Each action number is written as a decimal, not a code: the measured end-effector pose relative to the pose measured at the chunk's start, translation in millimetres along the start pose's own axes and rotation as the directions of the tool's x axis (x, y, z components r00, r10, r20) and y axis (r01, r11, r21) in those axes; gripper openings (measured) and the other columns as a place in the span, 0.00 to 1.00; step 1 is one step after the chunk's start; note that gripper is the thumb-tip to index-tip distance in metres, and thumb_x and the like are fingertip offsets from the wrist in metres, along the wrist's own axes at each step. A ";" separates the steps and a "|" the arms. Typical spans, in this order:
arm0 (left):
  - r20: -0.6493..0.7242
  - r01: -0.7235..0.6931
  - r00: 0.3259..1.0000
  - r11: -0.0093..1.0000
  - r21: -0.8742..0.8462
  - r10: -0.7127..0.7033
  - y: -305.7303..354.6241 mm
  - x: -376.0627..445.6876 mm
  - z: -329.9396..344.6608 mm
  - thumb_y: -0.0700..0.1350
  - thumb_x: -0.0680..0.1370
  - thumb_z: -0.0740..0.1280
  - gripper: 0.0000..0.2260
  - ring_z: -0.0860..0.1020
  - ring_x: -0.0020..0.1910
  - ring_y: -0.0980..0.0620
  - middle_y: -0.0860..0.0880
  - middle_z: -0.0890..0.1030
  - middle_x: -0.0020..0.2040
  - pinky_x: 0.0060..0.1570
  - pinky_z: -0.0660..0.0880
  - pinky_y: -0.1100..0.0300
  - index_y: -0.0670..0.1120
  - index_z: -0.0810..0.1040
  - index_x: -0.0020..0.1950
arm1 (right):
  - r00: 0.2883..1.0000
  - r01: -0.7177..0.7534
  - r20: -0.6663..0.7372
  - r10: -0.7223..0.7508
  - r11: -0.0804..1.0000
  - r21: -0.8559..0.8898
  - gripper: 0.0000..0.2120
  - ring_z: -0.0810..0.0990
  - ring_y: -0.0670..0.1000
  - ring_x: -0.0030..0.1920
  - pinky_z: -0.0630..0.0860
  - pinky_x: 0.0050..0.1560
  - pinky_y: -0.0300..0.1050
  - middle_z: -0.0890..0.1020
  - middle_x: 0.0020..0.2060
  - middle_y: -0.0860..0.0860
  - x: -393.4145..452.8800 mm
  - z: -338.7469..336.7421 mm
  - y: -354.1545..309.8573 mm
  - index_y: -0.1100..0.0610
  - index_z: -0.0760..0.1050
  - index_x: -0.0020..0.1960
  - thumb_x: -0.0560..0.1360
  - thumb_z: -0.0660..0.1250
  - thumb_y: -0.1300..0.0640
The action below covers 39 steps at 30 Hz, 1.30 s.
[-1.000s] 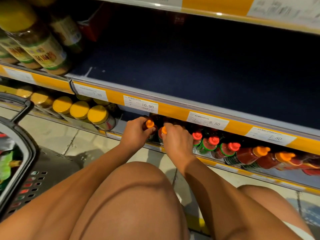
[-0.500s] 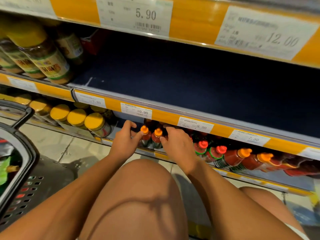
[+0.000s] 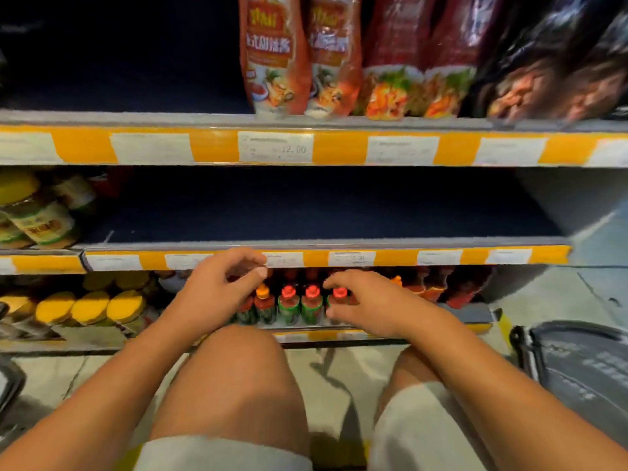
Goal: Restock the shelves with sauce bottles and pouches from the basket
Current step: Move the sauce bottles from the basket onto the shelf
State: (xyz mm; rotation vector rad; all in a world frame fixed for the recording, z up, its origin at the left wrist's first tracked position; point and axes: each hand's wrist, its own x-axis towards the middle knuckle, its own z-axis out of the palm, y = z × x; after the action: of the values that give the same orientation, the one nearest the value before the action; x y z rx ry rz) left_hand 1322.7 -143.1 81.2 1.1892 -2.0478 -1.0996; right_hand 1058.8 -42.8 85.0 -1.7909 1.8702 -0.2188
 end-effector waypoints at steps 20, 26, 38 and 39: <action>0.914 -0.783 0.256 0.623 0.005 0.315 249.2 -108.6 342.6 0.61 0.81 0.67 0.30 0.66 0.72 0.60 0.54 0.70 0.76 0.64 0.56 0.78 0.52 0.66 0.80 | 0.611 -0.691 -0.087 0.787 0.584 0.426 0.31 0.73 0.43 0.67 0.65 0.58 0.21 0.73 0.74 0.46 -482.5 70.0 237.7 0.46 0.66 0.78 0.79 0.67 0.37; 0.992 -0.817 0.090 0.576 0.023 0.088 231.6 -139.5 424.0 0.59 0.82 0.67 0.32 0.67 0.77 0.52 0.49 0.68 0.79 0.75 0.63 0.59 0.47 0.64 0.81 | 0.619 -0.734 0.080 0.781 0.538 0.414 0.25 0.80 0.49 0.58 0.77 0.60 0.47 0.81 0.64 0.47 -493.5 110.8 286.2 0.49 0.75 0.70 0.77 0.70 0.39; 0.941 -0.855 -0.056 0.502 0.126 -0.333 208.6 -148.3 551.4 0.53 0.77 0.71 0.17 0.80 0.59 0.45 0.47 0.82 0.59 0.56 0.75 0.56 0.48 0.79 0.64 | 0.699 -0.704 0.423 0.576 0.656 0.271 0.22 0.81 0.50 0.36 0.83 0.42 0.50 0.79 0.38 0.45 -418.2 165.1 346.8 0.49 0.77 0.51 0.61 0.83 0.54; 0.934 -0.850 -0.059 0.508 0.139 -0.354 203.9 -150.4 560.0 0.53 0.78 0.71 0.14 0.79 0.57 0.46 0.48 0.82 0.56 0.54 0.75 0.55 0.49 0.79 0.61 | 0.705 -0.697 0.431 0.563 0.663 0.274 0.23 0.81 0.50 0.35 0.83 0.42 0.50 0.79 0.38 0.44 -414.9 170.1 351.9 0.47 0.78 0.52 0.62 0.84 0.55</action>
State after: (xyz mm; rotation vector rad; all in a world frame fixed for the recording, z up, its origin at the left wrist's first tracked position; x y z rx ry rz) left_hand 879.7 262.1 -50.3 -0.5211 -4.0653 -0.5921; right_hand 821.1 435.7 -113.7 -0.7398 1.9095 -0.0550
